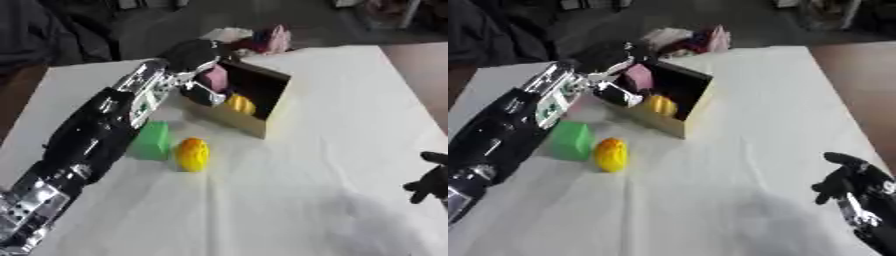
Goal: Pick up objects on the table and place them in the box.
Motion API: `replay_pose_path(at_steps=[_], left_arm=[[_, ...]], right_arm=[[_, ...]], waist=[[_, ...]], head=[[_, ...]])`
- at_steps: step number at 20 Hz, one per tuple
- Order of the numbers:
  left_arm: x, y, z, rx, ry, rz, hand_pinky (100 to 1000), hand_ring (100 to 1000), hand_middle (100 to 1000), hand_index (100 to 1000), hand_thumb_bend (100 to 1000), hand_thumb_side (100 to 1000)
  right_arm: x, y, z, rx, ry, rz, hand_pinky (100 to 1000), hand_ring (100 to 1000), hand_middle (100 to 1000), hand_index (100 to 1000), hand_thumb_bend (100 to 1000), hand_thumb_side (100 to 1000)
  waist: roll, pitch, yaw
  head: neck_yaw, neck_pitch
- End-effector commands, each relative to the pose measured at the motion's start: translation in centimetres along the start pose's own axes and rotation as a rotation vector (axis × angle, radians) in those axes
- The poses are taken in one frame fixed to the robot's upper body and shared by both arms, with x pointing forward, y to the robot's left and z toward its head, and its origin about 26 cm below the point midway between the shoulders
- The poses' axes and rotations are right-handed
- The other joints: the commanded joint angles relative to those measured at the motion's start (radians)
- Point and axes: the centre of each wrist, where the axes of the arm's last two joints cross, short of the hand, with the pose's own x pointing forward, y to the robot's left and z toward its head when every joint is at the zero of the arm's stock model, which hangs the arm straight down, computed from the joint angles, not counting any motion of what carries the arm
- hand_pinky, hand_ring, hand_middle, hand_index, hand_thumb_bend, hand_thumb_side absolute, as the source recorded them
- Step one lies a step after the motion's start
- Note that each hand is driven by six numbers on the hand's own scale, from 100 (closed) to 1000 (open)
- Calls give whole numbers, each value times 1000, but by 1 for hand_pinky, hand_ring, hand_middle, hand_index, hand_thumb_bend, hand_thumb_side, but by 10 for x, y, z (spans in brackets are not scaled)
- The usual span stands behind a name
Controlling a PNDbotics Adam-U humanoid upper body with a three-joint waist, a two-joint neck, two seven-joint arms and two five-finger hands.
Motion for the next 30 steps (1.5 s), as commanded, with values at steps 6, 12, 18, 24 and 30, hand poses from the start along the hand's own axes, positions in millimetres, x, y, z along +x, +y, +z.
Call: replay_pose_path(at_steps=[6,12,18,24,30], left_arm=[[7,46,53,-133,-240,-28,788,728,720,851,215,361],[37,66,111,-323,-363,-110,780,718,715,849,307,422],[44,53,118,-393,-281,-137,788,750,766,866,411,461],[34,18,101,-333,-132,-185,805,784,814,879,516,493],[25,-15,89,-366,-73,-196,807,790,821,878,538,498]], right_arm=[[8,-6,-2,-15,-23,29,685,475,491,836,100,414],[9,-8,-1,-23,-20,44,685,476,491,836,100,414],[9,-8,-1,-21,-22,45,685,475,491,836,100,410],[9,-8,-2,-24,-23,44,685,475,491,836,100,410],[8,-7,-2,-24,-23,42,686,475,490,836,100,410]], waist=[[9,-13,10],[20,-10,13],[18,-11,15],[13,-10,15],[10,-9,17]], head=[[-22,-15],[-34,-15],[-37,-21],[-37,-23],[-40,-23]])
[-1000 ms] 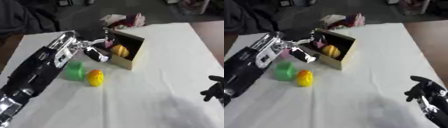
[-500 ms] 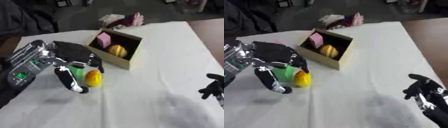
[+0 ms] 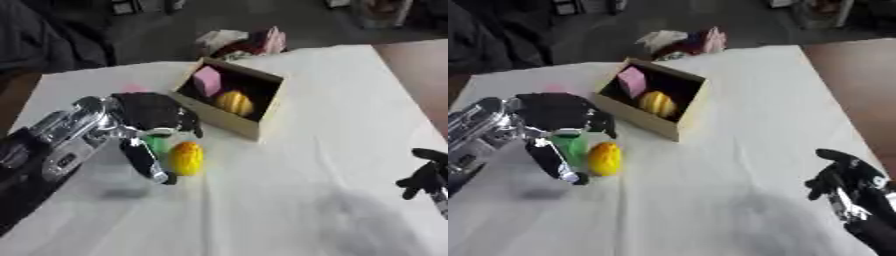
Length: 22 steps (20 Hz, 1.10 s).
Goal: Pick up objects on the table and place them in the box.
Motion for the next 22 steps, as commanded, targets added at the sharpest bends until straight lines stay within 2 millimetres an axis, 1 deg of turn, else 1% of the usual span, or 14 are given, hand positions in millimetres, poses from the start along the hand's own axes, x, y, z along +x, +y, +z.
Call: replay_pose_path(at_steps=[1,4,5,6,7,8,9,10,11,13,16,18,20,22], left_arm=[[-8,-3,-4,5,39,-28,807,790,821,878,538,498],[-8,-11,-11,19,58,-12,768,732,761,836,485,483],[-8,-14,-14,23,61,-9,768,732,761,836,485,483],[-7,-16,-15,34,62,-8,727,653,678,779,429,461],[-7,-18,-16,45,63,-9,727,653,678,779,429,461],[-8,-17,-15,69,65,-10,673,555,562,693,343,414],[-8,-15,-14,97,69,-10,666,544,549,683,335,409],[-9,-11,-11,137,76,-11,619,474,472,614,274,369],[-10,-5,-7,176,82,-9,598,442,435,578,243,350],[-13,12,3,248,84,-10,586,416,404,551,217,330],[-17,53,25,360,83,-30,595,420,407,553,243,320],[-22,76,32,417,98,-36,603,428,412,559,241,309],[-30,91,27,453,120,-12,612,439,422,570,244,302],[-39,97,12,468,140,23,644,466,446,594,239,299]], right_arm=[[8,-4,-3,2,-26,25,686,475,490,836,100,410],[8,-4,-3,3,-26,25,686,475,490,837,100,409],[8,-4,-3,3,-26,24,686,475,490,837,100,409],[7,-4,-3,3,-25,24,686,475,490,837,100,410],[7,-4,-3,2,-24,25,686,475,490,837,100,410],[7,-4,-3,2,-24,25,686,475,490,837,100,409],[7,-4,-3,1,-23,25,686,475,490,837,100,410],[7,-4,-3,1,-21,25,686,475,490,837,100,410],[7,-4,-2,0,-20,26,687,475,490,837,100,410],[6,-4,-2,0,-18,26,686,475,489,837,100,410],[6,-5,-1,-2,-14,27,687,475,489,837,100,411],[5,-4,0,2,-10,27,687,475,489,837,100,411],[5,-3,0,8,-9,25,687,475,489,837,100,411],[4,-2,-1,14,-9,21,687,475,489,837,100,411]], waist=[[-6,-12,1],[-9,-11,2],[-10,-11,3],[-10,-10,3],[-10,-10,3],[-10,-10,3],[-9,-10,4],[-9,-10,4],[-9,-11,5],[-9,-11,7],[-8,-14,9],[-7,-16,10],[-8,-19,9],[-10,-21,5]], head=[[-4,-14],[-2,-16],[-2,-17],[-2,-17],[-2,-17],[-3,-16],[-3,-16],[-5,-17],[-6,-17],[-6,-15],[-7,-13],[-4,-11],[-2,-11],[2,-11]])
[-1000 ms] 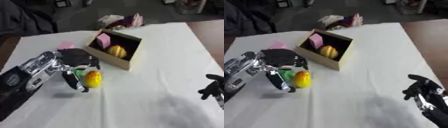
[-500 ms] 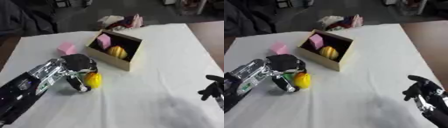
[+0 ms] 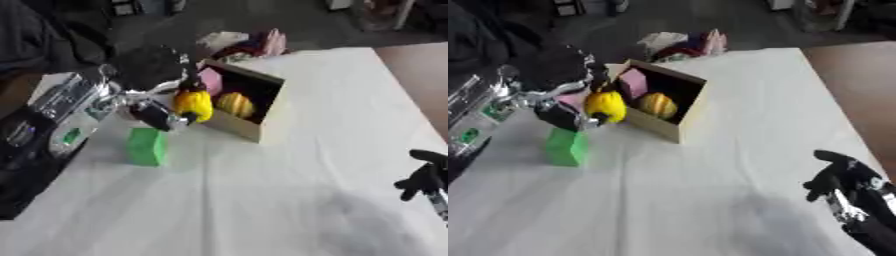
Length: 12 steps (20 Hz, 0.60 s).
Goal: Pick up objects on the table and place them in the box.
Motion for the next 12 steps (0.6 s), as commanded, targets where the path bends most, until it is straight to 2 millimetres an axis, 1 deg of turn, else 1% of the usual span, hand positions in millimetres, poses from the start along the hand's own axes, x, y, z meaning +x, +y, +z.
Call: replay_pose_path(at_steps=[1,3,5,6,7,8,10,11,12], left_arm=[[-15,1,-17,20,56,32,659,477,457,605,250,307],[-19,-11,-34,-3,71,34,678,499,480,630,277,322],[-22,-25,-47,-27,85,38,694,540,524,670,309,337],[-23,-31,-53,-29,96,43,706,577,556,692,327,337],[-23,-38,-59,-26,106,47,711,584,560,695,333,337],[-23,-43,-63,-17,114,49,723,607,578,710,363,335],[-23,-53,-68,0,124,45,723,607,578,710,363,335],[-22,-57,-70,4,125,44,749,672,653,791,439,341],[-20,-61,-72,6,126,43,763,706,700,837,469,342]], right_arm=[[5,-2,-2,15,-15,15,687,475,489,837,100,412],[4,0,-3,19,-17,8,687,475,489,837,100,412],[5,1,-5,23,-22,2,687,475,490,837,100,407],[5,2,-5,24,-23,-1,687,474,489,837,100,413],[5,2,-5,26,-23,-3,687,475,489,837,100,413],[5,3,-6,29,-25,-5,688,475,489,837,100,413],[5,3,-6,32,-27,-7,688,475,489,837,100,413],[5,4,-6,33,-28,-8,687,474,489,837,100,413],[5,4,-7,35,-28,-10,688,474,489,837,100,414]], waist=[[-7,-16,-5],[-10,-16,-12],[-14,-16,-18],[-15,-16,-21],[-15,-16,-23],[-16,-17,-25],[-17,-17,-27],[-17,-17,-28],[-18,-17,-30]], head=[[7,-8],[10,-6],[15,-5],[19,-5],[22,-4],[24,-4],[26,-3],[28,-4],[29,-5]])
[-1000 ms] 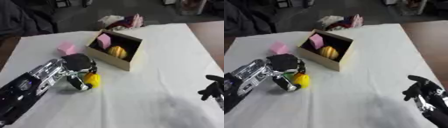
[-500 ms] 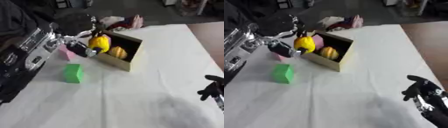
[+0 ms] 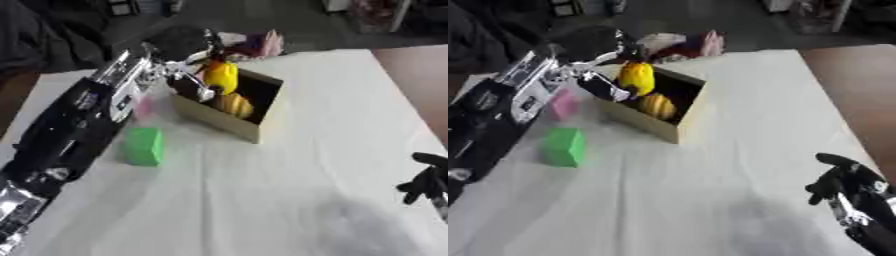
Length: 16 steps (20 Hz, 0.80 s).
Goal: Pick up objects on the table and place them in the box.
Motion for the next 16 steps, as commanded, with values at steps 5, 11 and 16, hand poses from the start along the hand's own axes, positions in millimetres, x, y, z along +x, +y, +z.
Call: replay_pose_path(at_steps=[5,11,16], left_arm=[[-1,-4,-5,30,-3,-20,789,747,762,872,449,342],[-8,11,26,-52,-137,156,808,722,718,842,136,265],[-21,38,78,-189,-152,197,817,753,764,867,252,310]], right_arm=[[4,-1,-4,5,-19,5,687,474,489,837,100,414],[3,-3,-1,-11,-9,14,688,474,489,837,100,416],[3,-6,1,-22,2,29,688,474,489,837,100,417]], waist=[[-5,-16,1],[0,-15,18],[8,-15,34]], head=[[0,-5],[-14,-7],[-23,-3]])
